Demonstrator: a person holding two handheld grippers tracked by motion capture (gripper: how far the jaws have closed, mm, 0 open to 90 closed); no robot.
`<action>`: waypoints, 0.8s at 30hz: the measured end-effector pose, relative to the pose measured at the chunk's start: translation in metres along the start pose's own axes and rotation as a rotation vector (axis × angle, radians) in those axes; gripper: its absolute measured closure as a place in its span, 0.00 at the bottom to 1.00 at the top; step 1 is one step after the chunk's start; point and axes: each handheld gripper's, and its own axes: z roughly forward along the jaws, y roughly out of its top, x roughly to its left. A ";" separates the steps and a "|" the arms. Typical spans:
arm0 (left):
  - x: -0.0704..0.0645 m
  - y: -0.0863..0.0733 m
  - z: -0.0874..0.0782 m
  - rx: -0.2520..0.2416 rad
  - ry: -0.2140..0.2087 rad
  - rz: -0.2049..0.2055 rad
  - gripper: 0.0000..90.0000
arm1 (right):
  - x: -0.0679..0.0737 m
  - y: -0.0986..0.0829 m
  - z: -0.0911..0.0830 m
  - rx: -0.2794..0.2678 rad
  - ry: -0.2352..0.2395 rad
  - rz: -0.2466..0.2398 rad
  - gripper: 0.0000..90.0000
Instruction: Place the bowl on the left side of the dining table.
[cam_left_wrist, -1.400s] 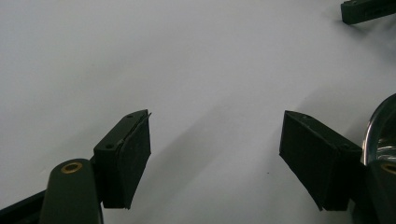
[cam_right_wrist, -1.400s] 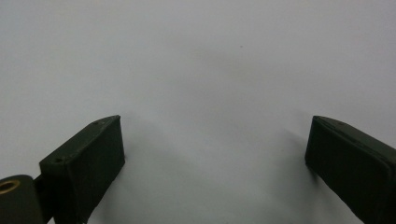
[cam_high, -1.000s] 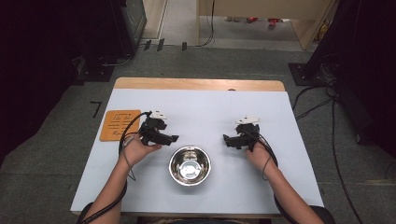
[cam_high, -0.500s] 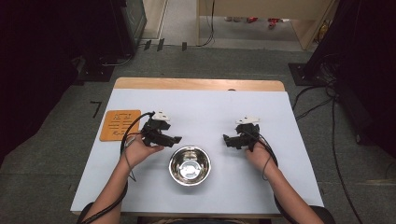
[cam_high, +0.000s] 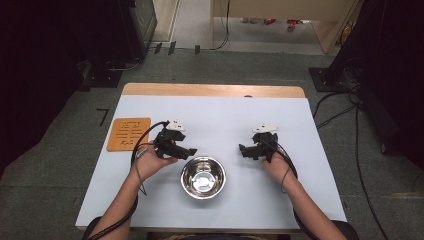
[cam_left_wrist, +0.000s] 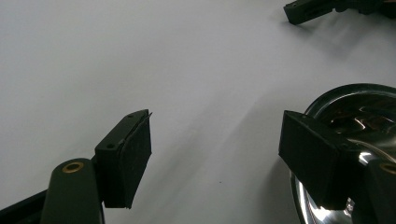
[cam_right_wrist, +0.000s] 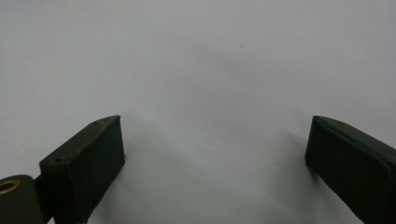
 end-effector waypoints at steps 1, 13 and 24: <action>-0.001 0.000 0.000 -0.004 0.000 0.003 0.29 | 0.000 0.000 0.000 0.000 0.000 0.000 0.05; -0.006 0.002 0.002 0.001 -0.020 0.030 0.29 | 0.000 0.000 0.000 0.000 0.000 0.000 0.05; -0.013 0.004 0.003 0.001 -0.028 0.053 0.29 | 0.000 0.000 0.000 0.000 0.000 0.000 0.05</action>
